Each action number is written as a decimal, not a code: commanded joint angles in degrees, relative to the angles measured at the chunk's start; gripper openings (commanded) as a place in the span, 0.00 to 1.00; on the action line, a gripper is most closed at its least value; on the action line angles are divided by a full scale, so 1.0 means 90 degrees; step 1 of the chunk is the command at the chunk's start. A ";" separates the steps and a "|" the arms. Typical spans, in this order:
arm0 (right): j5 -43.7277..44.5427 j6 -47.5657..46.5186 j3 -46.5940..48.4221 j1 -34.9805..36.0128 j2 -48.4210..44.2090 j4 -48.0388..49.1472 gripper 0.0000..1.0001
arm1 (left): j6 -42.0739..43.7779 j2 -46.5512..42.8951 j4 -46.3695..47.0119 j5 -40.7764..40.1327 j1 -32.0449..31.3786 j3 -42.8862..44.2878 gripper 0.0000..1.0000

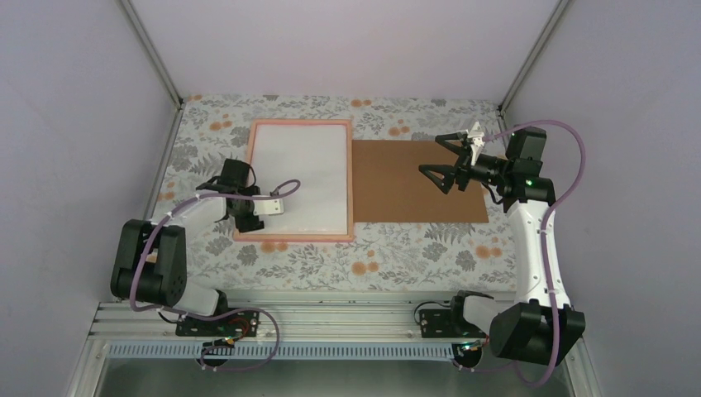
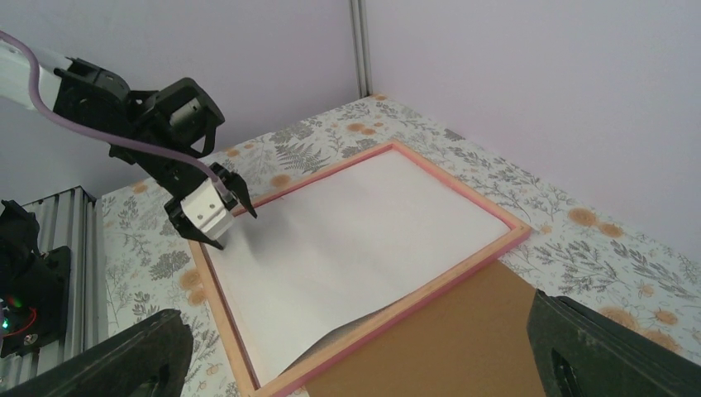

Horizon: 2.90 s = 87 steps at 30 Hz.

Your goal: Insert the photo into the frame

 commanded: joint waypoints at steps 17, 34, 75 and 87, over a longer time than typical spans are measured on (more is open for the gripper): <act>-0.0106 0.0039 -0.0145 0.0047 0.0054 0.0125 1.00 | -0.0304 -0.0305 -0.0204 0.0361 -0.0454 0.0462 0.73; 0.1668 0.0002 0.0037 0.0040 0.0538 0.0242 1.00 | -0.3258 -0.0080 0.0339 0.0628 -0.1496 0.3683 1.00; 0.3022 0.0679 0.1625 -0.2567 0.5421 -0.1338 0.99 | -0.8817 0.5117 0.0954 0.0208 -0.3809 0.5899 1.00; 0.3389 0.0643 0.1834 -0.2587 0.5786 -0.1367 0.98 | -0.9366 0.5062 0.0961 -0.0971 -0.3634 0.5530 1.00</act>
